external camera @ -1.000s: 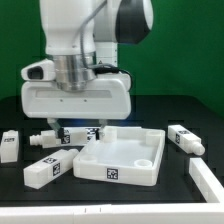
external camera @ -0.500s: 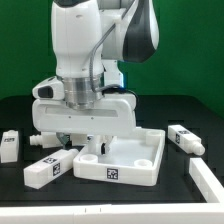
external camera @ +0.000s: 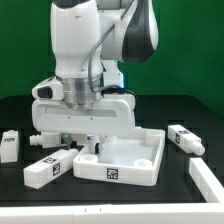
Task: Assemble desk
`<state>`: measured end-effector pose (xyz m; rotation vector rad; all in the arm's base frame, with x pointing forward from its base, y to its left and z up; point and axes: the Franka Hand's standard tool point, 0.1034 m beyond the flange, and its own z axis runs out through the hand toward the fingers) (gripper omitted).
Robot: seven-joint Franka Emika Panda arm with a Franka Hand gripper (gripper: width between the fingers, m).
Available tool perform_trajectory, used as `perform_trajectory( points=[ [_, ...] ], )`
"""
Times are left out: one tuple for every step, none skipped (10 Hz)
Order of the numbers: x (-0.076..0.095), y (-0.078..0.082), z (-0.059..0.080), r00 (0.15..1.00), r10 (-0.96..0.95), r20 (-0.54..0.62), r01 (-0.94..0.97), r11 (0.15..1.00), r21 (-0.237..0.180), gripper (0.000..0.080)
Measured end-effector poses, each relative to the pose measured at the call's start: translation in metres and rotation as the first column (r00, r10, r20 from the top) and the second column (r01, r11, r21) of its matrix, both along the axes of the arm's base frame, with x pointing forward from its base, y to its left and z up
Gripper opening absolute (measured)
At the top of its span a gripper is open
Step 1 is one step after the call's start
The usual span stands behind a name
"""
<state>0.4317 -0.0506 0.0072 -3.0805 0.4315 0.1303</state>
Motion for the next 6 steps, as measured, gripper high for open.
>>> perform_trajectory(
  points=[
    [0.0, 0.0001, 0.0, 1.0, 0.0, 0.0, 0.0, 1.0, 0.0, 0.0148],
    [0.0, 0.0001, 0.0, 1.0, 0.0, 0.0, 0.0, 1.0, 0.0, 0.0148],
    [0.0004, 0.0, 0.0002, 1.0, 0.001, 0.001, -0.001, 1.0, 0.0, 0.0052],
    [0.0004, 0.0, 0.0002, 1.0, 0.001, 0.001, -0.001, 1.0, 0.0, 0.0052],
    [0.0008, 0.0004, 0.0005, 1.0, -0.003, 0.0, 0.003, 1.0, 0.0, 0.0052],
    [0.0035, 0.0019, 0.002, 1.0, -0.008, -0.002, 0.008, 1.0, 0.004, 0.0052]
  ],
)
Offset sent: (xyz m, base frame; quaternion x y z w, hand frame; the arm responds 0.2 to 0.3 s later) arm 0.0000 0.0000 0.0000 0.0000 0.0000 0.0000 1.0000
